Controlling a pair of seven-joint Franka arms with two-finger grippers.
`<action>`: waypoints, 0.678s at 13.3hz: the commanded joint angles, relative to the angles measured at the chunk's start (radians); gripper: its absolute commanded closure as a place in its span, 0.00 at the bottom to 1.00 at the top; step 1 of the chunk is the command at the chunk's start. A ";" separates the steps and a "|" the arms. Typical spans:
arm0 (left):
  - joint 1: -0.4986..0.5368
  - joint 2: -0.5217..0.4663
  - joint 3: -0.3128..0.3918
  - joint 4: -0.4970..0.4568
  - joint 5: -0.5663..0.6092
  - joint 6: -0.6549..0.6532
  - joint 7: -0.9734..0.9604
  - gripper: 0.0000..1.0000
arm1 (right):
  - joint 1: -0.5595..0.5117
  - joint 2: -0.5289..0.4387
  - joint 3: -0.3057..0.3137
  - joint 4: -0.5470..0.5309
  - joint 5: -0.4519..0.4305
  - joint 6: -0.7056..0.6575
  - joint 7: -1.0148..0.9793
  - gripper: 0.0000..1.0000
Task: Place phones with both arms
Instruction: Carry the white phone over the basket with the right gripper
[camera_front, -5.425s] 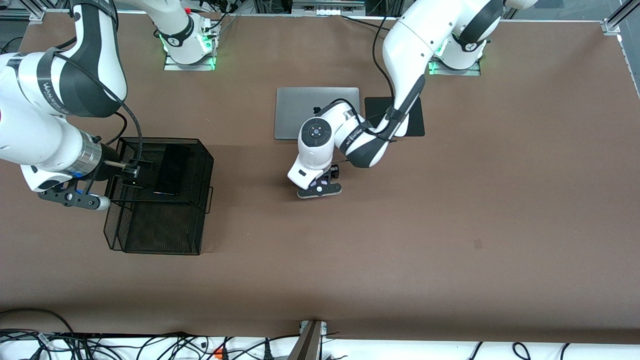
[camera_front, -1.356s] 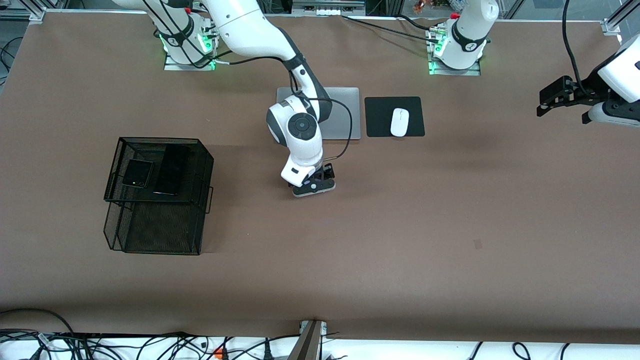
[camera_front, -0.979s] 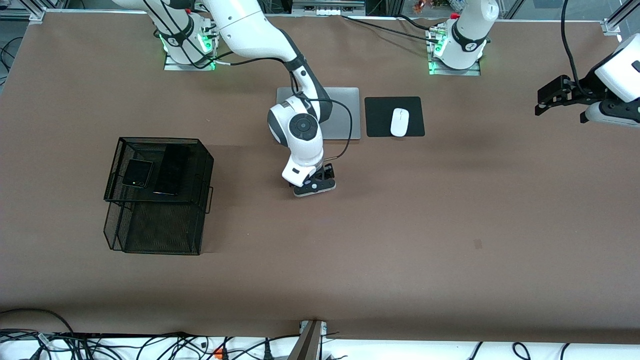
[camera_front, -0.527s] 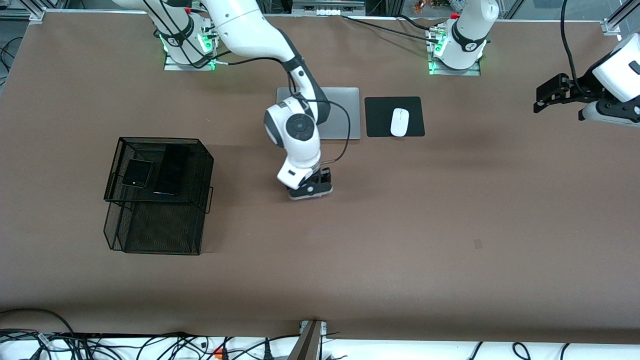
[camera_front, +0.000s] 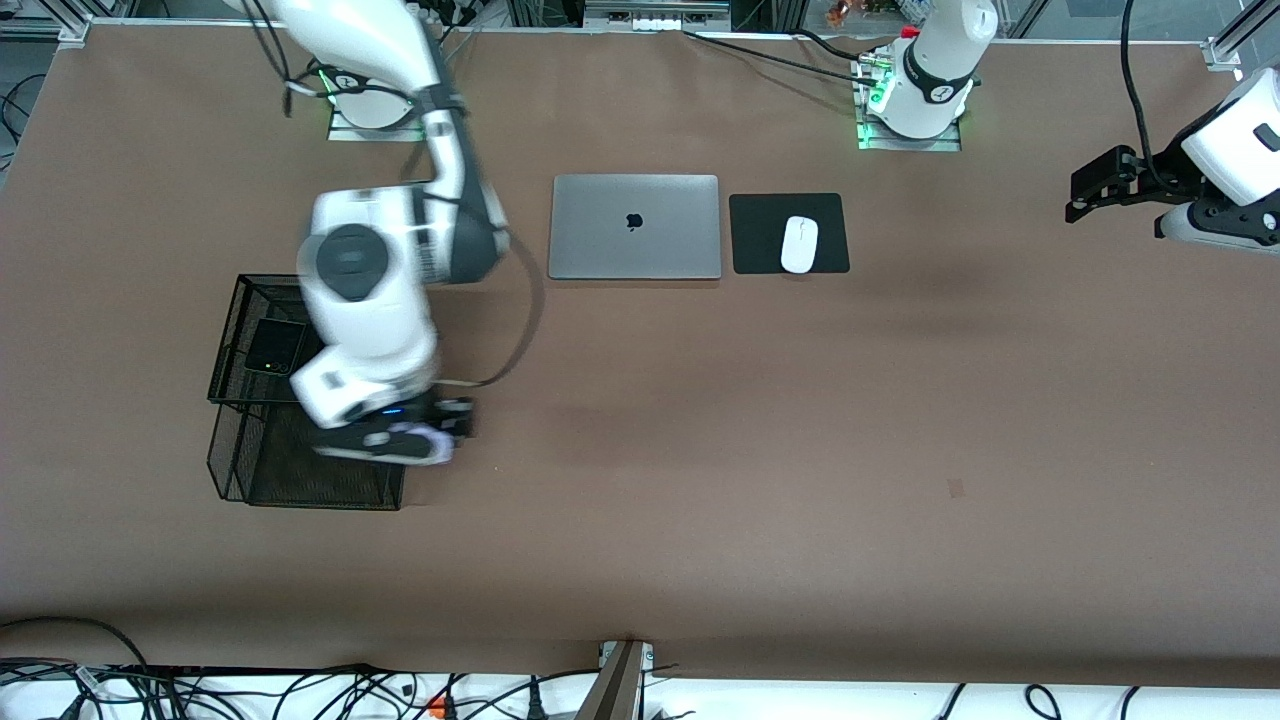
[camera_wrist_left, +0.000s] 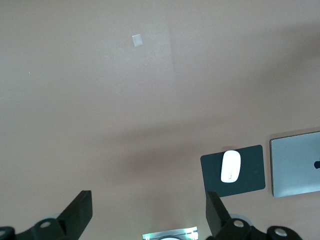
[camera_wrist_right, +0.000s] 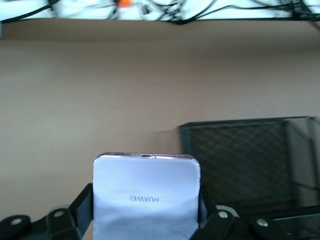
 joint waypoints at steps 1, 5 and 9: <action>0.011 -0.003 -0.011 0.007 0.024 -0.012 0.017 0.00 | -0.124 -0.022 0.014 -0.014 0.088 -0.035 -0.198 1.00; 0.014 -0.004 -0.009 0.005 0.024 -0.012 0.021 0.00 | -0.258 0.021 0.032 -0.016 0.144 -0.043 -0.365 1.00; 0.014 -0.001 -0.001 0.005 0.024 -0.012 0.021 0.00 | -0.304 0.096 0.072 -0.023 0.257 -0.038 -0.455 1.00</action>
